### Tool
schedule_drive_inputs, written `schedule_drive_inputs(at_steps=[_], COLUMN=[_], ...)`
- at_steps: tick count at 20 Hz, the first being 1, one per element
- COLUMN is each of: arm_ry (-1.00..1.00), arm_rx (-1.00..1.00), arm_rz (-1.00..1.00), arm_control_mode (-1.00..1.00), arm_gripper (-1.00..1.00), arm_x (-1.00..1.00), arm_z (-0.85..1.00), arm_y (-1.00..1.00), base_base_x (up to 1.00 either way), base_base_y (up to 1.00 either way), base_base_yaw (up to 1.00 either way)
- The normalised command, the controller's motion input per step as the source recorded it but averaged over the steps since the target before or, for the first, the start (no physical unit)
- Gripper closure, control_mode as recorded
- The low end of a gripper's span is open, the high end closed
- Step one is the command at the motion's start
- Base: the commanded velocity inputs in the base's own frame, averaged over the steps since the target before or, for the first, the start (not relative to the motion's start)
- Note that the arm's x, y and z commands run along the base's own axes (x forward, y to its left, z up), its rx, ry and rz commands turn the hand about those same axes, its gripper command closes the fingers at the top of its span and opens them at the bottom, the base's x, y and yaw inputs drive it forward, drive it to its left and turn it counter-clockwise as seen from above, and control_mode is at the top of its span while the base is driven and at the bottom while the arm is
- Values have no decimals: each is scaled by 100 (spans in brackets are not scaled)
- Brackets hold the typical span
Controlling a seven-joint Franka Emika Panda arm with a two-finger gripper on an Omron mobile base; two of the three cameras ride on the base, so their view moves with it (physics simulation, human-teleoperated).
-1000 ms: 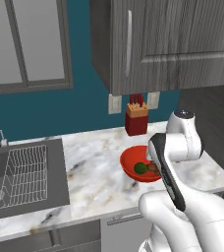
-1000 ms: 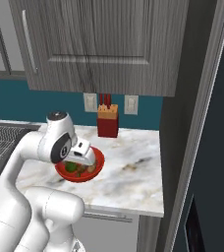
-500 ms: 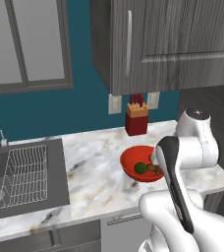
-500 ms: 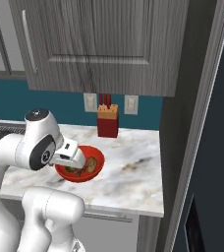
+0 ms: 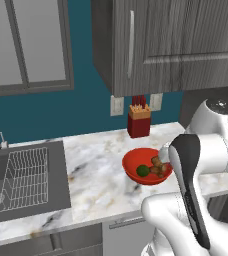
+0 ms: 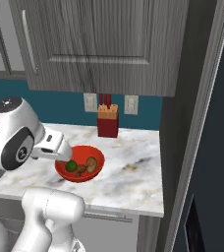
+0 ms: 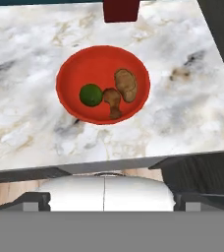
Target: Take the potato, chicken drumstick, and lime from the freezer and place them in the bowl on the counter.
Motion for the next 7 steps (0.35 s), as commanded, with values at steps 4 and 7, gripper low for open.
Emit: schedule_drive_inputs(at_steps=[4,7], arm_ry=[-14,-15], arm_rx=[0,0], arm_rz=[-1,-1], arm_control_mode=[-100,-100], arm_gripper=[-100,-100], arm_x=[-49,-53], arm_z=[79,72], arm_y=[0,0], base_base_x=[0,0], base_base_y=[0,0], base_base_yaw=[0,0])
